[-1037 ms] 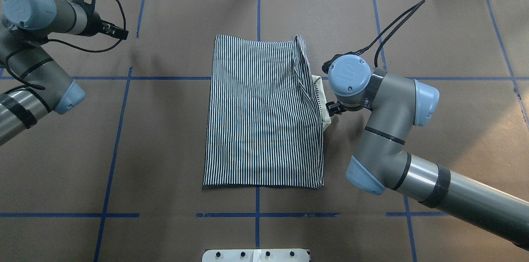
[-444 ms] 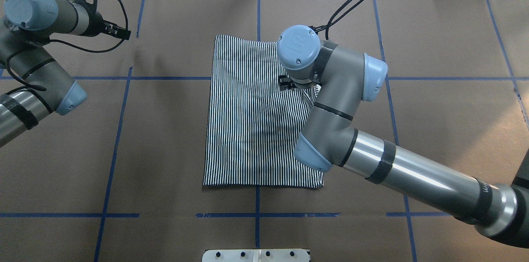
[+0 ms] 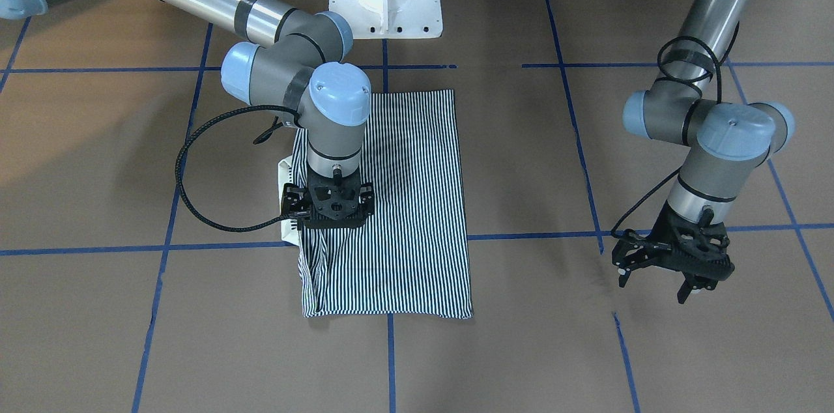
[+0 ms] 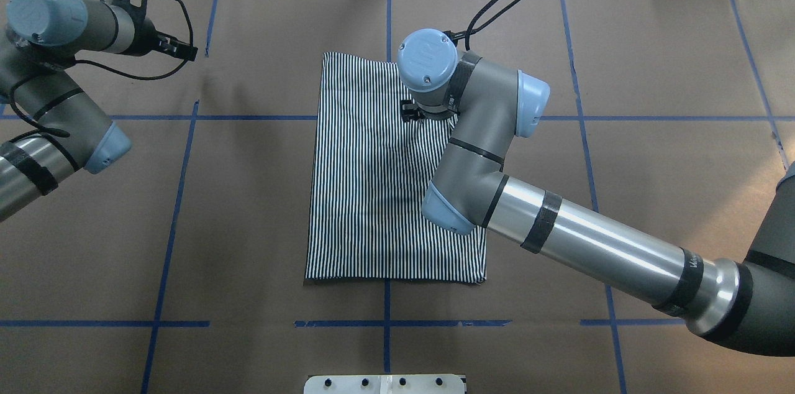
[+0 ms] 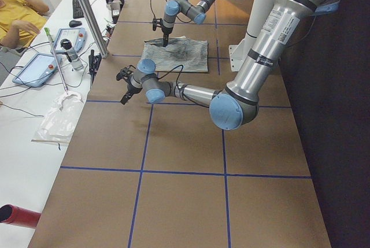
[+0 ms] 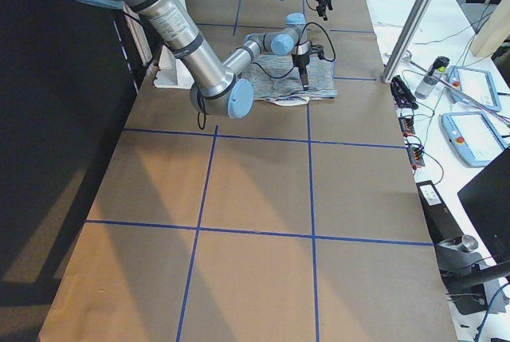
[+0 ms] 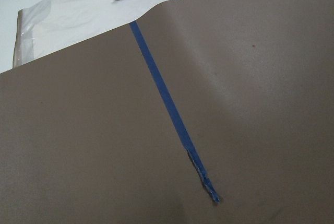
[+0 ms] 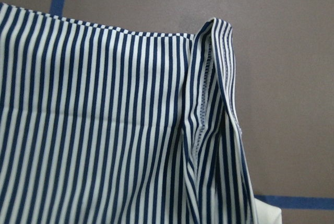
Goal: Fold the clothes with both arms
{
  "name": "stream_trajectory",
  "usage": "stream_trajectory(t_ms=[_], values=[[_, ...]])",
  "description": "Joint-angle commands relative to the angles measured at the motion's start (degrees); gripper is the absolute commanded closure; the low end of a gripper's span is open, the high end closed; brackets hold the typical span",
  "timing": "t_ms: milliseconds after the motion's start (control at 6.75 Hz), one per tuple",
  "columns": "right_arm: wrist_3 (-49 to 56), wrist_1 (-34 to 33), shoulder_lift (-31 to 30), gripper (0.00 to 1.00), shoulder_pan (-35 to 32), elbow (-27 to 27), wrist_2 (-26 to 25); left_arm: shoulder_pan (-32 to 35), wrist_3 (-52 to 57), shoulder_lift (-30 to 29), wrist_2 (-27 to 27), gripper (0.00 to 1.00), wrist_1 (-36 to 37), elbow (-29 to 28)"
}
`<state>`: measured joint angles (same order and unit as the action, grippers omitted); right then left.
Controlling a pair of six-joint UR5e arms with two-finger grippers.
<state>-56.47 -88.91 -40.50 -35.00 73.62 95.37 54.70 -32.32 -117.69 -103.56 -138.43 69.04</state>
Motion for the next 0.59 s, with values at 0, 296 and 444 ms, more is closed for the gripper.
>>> stream_trajectory(t_ms=[0, 296, 444], values=[[7.04, -4.07, -0.45, 0.0, -1.9, -0.41, 0.17, -0.12, 0.06, 0.0, -0.06, 0.0, 0.0, -0.22], [8.13, -4.17, -2.39, 0.0, -2.52, -0.41, 0.17, -0.47, -0.03, 0.0, 0.03, 0.0, 0.0, -0.13], [10.65, -5.48, -3.0, 0.0, -3.92, -0.32, 0.17, -0.56, -0.03, 0.0, 0.03, 0.0, 0.0, -0.13]])
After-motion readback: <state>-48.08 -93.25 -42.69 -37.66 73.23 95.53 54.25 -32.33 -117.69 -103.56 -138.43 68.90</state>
